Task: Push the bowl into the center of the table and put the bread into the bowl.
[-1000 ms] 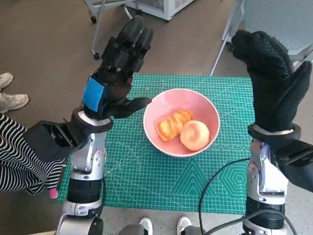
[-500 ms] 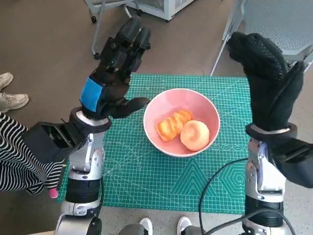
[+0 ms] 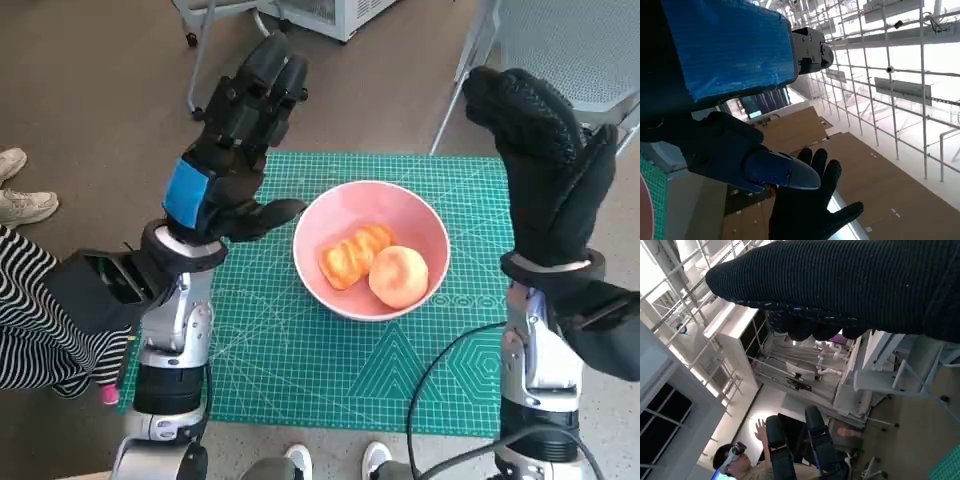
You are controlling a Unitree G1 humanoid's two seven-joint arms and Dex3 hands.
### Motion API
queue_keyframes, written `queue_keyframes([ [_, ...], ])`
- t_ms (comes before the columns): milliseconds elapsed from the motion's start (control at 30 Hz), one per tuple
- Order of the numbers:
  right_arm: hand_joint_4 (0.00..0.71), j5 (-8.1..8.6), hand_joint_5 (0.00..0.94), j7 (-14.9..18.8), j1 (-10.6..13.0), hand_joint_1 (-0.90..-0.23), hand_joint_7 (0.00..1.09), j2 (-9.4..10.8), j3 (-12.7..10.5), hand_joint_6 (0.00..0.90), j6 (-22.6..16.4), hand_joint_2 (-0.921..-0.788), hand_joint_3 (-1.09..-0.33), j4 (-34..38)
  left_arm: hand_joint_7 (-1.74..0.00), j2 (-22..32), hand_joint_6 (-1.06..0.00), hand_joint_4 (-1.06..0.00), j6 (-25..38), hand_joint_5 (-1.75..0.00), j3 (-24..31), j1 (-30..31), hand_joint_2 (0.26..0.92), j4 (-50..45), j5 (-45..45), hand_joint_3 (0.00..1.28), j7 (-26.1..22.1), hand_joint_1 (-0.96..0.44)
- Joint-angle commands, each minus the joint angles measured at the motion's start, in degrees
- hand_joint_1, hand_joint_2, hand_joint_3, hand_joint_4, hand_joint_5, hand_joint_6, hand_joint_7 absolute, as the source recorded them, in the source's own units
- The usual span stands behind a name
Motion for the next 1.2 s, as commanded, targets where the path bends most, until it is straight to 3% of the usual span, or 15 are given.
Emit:
queue_keyframes([
  [33, 0.208, 0.09, 0.001, 0.42, 0.47, -0.666, 0.57, 0.0, 0.04, 0.089, 0.2, -0.921, -0.675, 0.51, -0.25, 0.57, 0.0, -0.03, 0.29, 0.0, -0.32, 0.73, 0.921, -0.93, 0.18, 0.13, 0.01, -0.56],
  [1200, 0.207, 0.62, 0.0, 0.53, 0.41, -0.655, 0.57, 0.35, -0.16, 0.082, -0.98, -0.921, -0.672, 1.68, -0.25, 0.84, 0.0, -0.03, 0.64, 0.0, -0.13, 0.73, 0.921, -1.31, -0.46, 0.14, -0.45, -0.54],
])
